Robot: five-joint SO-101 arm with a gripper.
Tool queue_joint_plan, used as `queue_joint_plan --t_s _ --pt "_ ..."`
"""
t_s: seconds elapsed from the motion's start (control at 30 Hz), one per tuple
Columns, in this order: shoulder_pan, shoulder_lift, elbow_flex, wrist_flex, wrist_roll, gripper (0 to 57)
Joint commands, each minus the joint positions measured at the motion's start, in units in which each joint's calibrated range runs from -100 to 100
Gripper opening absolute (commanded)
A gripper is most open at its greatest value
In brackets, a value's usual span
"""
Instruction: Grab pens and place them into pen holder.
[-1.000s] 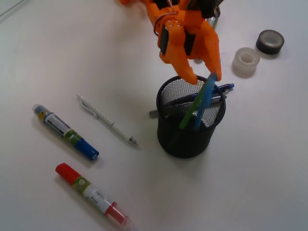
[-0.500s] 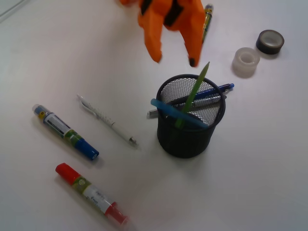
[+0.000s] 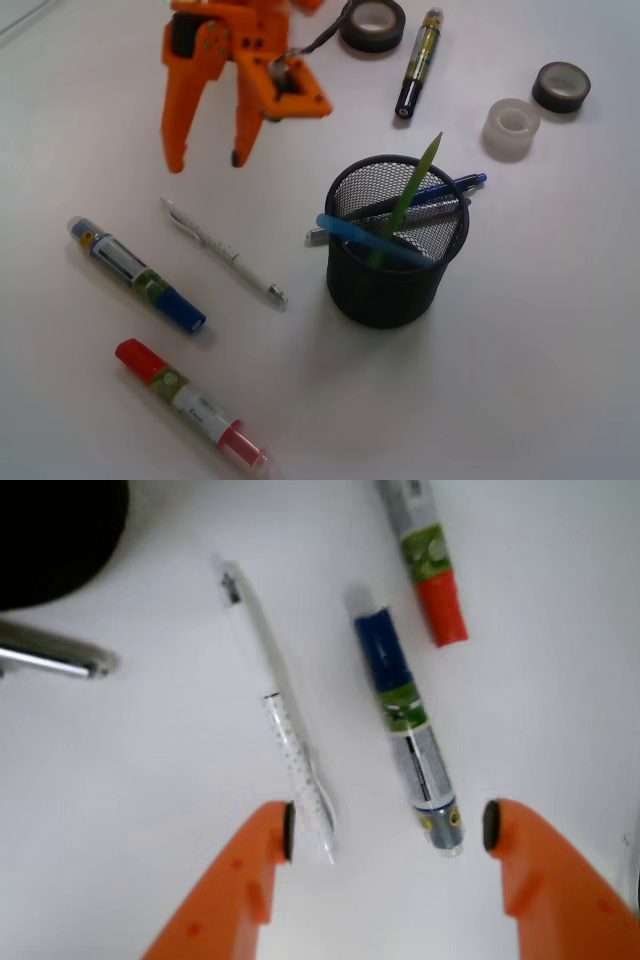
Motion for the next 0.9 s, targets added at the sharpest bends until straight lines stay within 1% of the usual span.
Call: queue_joint_plan --t_s 0.0,0.2,0.33,0.67,0.87 --pt "1.22 8.24 -13.20 8.74 1.86 22.3" --pt "2.49 22.78 -32.85 22.56 3.52 22.3" --pt "3.09 29.41 -41.28 28.16 3.57 22.3" --pt "4.29 41.48 -52.06 35.77 4.05 22.2" --pt "4.29 45.55 -53.60 35.86 4.10 22.1"
